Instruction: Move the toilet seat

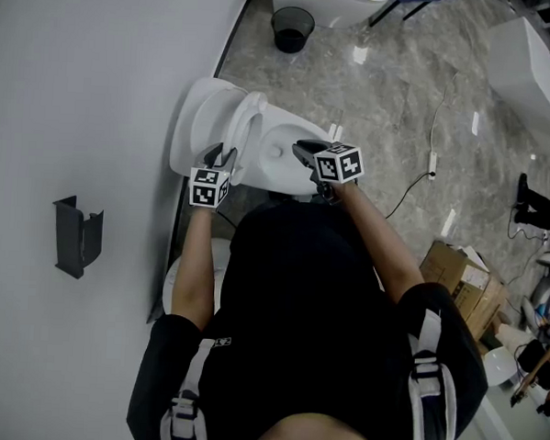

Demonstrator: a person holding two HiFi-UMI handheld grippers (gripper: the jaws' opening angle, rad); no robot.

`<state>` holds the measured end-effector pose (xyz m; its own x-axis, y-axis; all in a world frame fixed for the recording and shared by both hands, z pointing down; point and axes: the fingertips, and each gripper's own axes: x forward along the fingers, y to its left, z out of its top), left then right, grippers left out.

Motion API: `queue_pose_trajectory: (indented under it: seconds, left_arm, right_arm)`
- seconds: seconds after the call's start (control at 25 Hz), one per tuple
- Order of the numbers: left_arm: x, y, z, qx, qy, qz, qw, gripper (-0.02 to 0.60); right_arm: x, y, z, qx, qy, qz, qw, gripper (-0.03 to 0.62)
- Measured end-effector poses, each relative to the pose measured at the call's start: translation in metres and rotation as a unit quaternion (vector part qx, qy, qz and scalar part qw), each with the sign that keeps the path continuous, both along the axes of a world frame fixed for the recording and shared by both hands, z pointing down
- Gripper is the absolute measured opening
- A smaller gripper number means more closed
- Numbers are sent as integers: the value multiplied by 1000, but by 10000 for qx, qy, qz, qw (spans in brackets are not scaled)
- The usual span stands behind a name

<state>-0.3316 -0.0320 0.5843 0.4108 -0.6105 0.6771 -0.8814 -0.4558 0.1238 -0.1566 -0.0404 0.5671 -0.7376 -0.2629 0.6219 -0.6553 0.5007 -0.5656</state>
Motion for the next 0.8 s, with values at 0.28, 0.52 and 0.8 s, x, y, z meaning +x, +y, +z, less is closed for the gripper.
queue_pose_trajectory:
  seconds: [0.28,0.52,0.8]
  left_arm:
    - [-12,-1,-3,102,-210,-213,9995,132]
    - [-25,4,-5,120,-97,-532,9985,132]
    - [-43,10,-10,269,-136,-934,9952,129]
  right_arm:
    - [0,6,1,-31,-5,-43,10000,63]
    - [-1,12,5,-58,0,-94,9999,63]
    - [-3,16,5,-38,-21,-101,9999,58]
